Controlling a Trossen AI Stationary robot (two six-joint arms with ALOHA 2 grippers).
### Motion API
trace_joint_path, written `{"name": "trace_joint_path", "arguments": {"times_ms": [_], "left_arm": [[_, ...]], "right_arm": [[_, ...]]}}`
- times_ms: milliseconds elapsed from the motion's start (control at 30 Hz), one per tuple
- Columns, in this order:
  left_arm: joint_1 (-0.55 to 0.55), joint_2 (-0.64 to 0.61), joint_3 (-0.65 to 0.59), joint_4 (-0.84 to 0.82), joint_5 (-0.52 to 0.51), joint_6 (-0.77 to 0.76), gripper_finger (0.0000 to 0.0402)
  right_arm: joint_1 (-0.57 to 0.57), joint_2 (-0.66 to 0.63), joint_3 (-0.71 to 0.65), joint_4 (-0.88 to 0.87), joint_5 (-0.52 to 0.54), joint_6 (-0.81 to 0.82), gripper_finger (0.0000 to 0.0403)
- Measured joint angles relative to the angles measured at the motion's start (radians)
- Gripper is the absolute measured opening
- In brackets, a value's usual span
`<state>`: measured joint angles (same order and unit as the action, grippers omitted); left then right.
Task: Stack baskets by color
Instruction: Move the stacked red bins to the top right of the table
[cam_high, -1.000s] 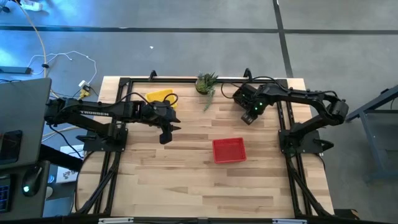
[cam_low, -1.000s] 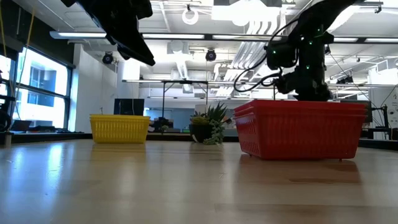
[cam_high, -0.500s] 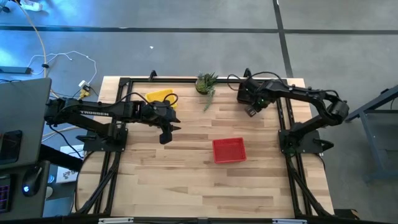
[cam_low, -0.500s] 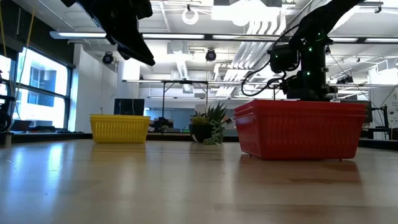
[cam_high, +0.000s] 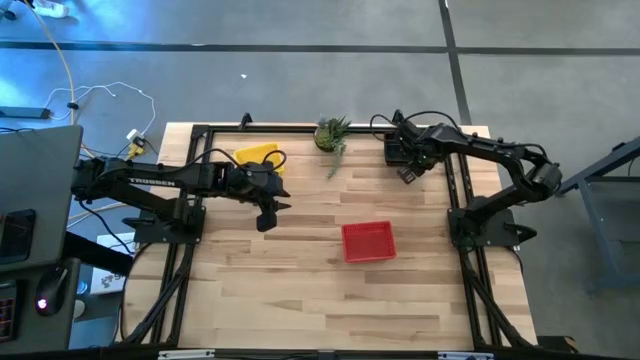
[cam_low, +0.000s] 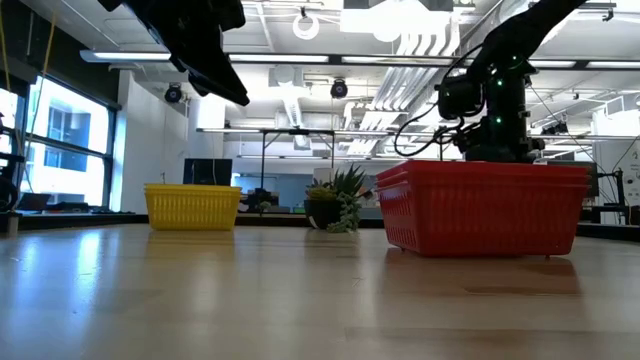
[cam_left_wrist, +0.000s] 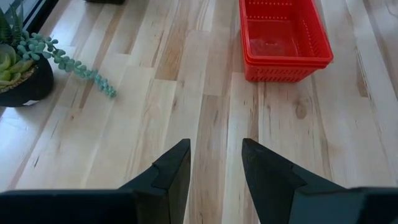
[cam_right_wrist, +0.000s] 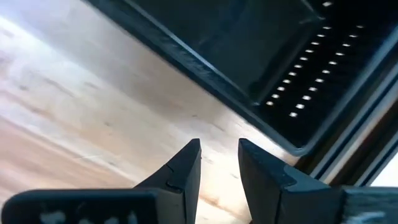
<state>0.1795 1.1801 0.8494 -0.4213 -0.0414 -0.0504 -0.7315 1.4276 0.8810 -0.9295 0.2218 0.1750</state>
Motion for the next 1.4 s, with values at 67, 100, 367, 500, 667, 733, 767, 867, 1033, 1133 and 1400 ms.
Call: {"name": "trace_joint_path", "arguments": {"times_ms": [67,100,367,500,667,733,767,867,1033,1133,1400], "left_arm": [[0.000,0.000,0.000,0.000,0.000,-0.009,0.0131],[0.000,0.000,0.000,-0.001,0.000,-0.017,0.0131],[0.000,0.000,0.000,-0.001,0.000,-0.051,0.0131],[0.000,0.000,0.000,0.000,0.000,-0.080,0.0131],[0.000,0.000,0.000,0.000,-0.021,-0.105,0.0131],[0.000,0.000,0.000,0.000,-0.024,-0.107,0.0131],[0.000,0.000,0.000,0.000,-0.024,-0.106,0.0131],[0.000,0.000,0.000,0.000,-0.026,-0.106,0.0131],[0.000,0.000,0.000,0.000,-0.026,-0.104,0.0131],[0.000,0.000,0.000,0.000,-0.026,-0.104,0.0131],[0.000,0.000,0.000,0.000,-0.026,-0.106,0.0131]], "right_arm": [[0.023,-0.008,0.000,-0.001,-0.004,0.005,0.0094],[0.037,-0.016,0.000,0.000,-0.005,0.008,0.0094],[0.185,-0.119,0.000,0.001,-0.049,0.053,0.0094],[0.277,-0.162,0.000,0.026,-0.104,0.056,0.0094],[0.411,-0.179,0.000,0.099,-0.141,0.071,0.0094],[0.462,-0.179,0.000,0.133,-0.141,0.071,0.0094],[0.487,-0.179,0.000,0.151,-0.141,0.067,0.0094],[0.553,-0.179,0.000,0.216,-0.141,0.051,0.0094],[0.630,-0.179,0.000,0.324,-0.145,0.026,0.0094],[0.662,-0.179,0.000,0.362,-0.164,0.024,0.0094],[0.731,-0.179,0.000,0.373,-0.172,-0.005,0.0095]]}}
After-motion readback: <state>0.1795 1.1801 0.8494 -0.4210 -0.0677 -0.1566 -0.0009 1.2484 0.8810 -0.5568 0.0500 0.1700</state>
